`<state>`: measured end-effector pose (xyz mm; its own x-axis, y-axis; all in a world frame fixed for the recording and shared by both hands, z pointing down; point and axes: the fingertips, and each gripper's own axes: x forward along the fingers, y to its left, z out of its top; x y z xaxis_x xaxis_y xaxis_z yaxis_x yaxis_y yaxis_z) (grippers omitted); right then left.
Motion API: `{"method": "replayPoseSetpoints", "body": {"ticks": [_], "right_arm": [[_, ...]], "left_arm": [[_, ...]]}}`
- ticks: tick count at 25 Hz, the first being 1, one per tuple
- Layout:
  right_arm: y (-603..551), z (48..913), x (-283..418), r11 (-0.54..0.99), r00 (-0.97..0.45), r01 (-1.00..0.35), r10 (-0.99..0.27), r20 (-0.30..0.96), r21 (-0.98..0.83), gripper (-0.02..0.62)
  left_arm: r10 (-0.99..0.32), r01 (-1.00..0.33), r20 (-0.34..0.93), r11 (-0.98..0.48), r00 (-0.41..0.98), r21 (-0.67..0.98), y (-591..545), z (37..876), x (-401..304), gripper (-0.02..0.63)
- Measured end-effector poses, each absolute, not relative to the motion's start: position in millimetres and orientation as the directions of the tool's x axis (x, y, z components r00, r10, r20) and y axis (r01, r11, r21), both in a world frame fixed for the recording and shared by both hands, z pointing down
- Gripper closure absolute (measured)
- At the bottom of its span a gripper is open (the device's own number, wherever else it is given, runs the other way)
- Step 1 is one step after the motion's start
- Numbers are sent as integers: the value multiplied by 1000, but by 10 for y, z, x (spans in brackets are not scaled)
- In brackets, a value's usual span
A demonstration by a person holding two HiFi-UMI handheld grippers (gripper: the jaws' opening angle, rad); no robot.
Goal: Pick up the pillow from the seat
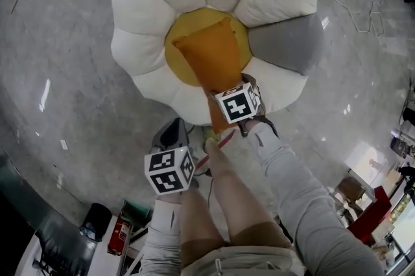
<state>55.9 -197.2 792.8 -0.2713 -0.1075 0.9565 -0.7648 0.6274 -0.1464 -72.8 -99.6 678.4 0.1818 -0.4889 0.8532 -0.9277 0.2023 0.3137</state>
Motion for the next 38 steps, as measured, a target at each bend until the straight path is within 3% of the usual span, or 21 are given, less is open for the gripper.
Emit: {"method": "replayPoseSetpoints", "body": {"ticks": [18,38], "right_arm": [[-1686,6178,516,565,-354,-807,-229,907,-173,155],[-1398,4662,580,541,-468,-814,-396,790,-211,155]], "left_arm": [[-473,-946,860,143,194,292,-704,5727,-719,601],[-586,-960,786,49,194,274,-701,4555,-843,601]]}}
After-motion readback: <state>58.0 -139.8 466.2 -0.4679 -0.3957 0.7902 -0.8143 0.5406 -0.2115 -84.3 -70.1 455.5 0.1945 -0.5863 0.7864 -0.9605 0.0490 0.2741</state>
